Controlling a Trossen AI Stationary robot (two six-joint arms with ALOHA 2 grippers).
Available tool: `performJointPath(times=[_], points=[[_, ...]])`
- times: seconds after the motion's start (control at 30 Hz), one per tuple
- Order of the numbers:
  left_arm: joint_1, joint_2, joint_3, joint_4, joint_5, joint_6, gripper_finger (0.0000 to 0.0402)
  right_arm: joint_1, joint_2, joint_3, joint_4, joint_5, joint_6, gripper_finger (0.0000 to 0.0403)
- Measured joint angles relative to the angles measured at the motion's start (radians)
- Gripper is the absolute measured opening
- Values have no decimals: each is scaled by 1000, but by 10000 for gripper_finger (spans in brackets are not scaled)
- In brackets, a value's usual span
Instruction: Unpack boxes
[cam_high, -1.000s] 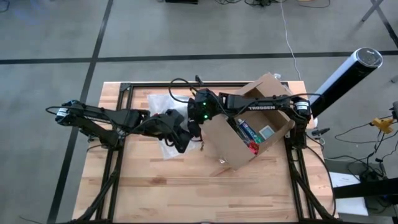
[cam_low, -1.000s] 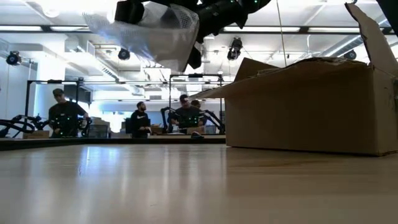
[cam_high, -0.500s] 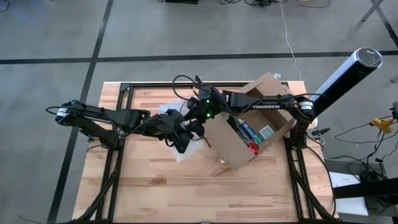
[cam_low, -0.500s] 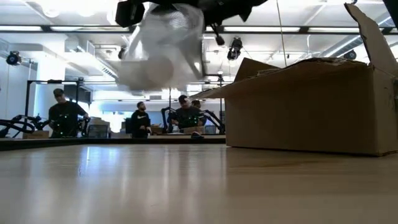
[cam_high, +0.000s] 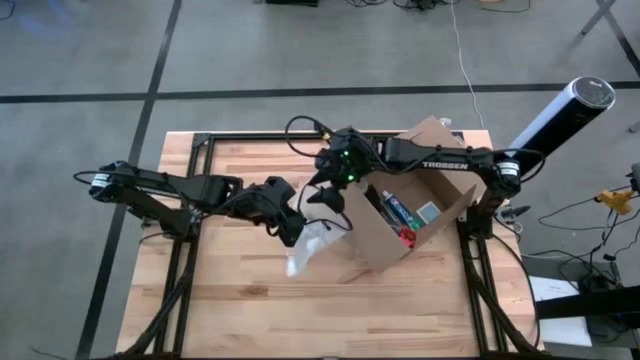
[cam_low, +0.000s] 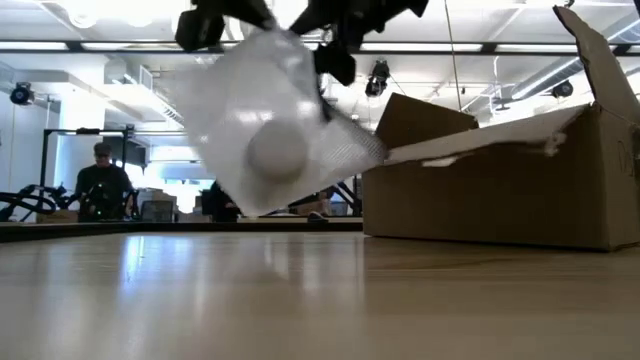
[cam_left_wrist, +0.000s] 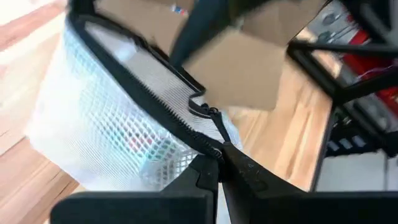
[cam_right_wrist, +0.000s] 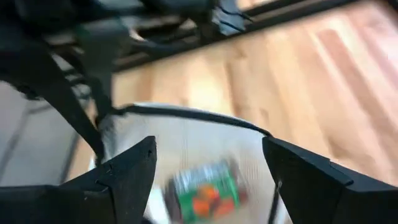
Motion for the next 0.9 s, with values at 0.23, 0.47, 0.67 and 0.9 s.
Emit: performJointPath(times=[0.23, 0.47, 0.67, 0.9], points=[[-9, 0, -1, -142, 50, -4, 0, -46, 0, -1, -155, 38, -69, 267], [-18, 0, -10, -160, 53, -4, 0, -100, -1, 0, -410, 38, -151, 251], [-17, 0, -15, -163, 52, -1, 0, -114, -59, -2, -551, -32, -165, 233], [-17, -1, -17, -161, 50, 3, 0, -91, -283, -73, -431, -42, -5, 214]])
